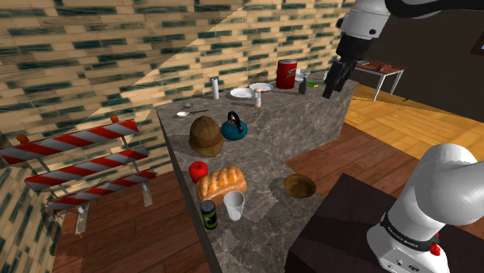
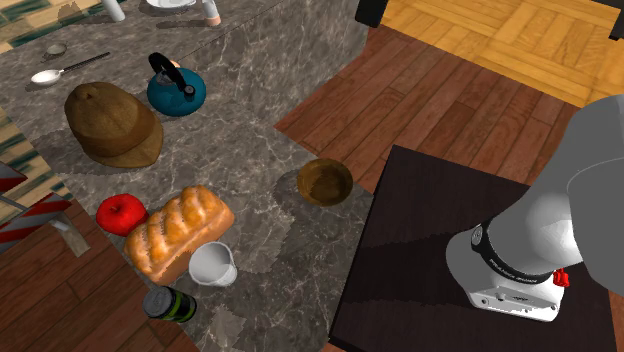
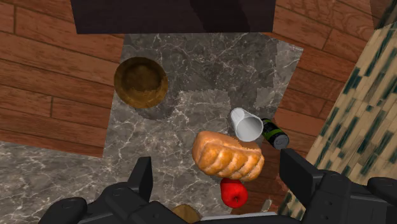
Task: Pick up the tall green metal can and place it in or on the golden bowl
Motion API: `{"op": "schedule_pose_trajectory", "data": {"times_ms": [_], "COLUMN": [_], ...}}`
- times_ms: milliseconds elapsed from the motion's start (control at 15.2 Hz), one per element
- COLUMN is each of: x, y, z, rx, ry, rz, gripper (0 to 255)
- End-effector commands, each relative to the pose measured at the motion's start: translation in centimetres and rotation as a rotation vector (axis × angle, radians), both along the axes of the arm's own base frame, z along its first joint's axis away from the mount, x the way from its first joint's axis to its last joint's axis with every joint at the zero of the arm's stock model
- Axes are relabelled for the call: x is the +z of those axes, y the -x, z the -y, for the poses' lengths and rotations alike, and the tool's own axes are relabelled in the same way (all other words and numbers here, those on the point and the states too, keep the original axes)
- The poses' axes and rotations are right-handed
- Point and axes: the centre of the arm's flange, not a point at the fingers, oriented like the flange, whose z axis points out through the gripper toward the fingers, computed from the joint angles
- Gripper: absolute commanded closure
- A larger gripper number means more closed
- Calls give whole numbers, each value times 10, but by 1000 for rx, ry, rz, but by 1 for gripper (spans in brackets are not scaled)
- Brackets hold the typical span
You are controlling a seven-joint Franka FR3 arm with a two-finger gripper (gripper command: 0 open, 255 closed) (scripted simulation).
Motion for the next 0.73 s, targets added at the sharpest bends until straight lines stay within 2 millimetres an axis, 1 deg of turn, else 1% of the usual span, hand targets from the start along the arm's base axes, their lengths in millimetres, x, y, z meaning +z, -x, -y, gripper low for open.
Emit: {"op": "schedule_pose_trajectory", "data": {"times_ms": [0,660], "x": [0,-90], "y": [0,-60], "z": [0,-81], "rx": [0,-50], "ry": [0,12], "rz": [0,-33], "gripper": [0,0]}}
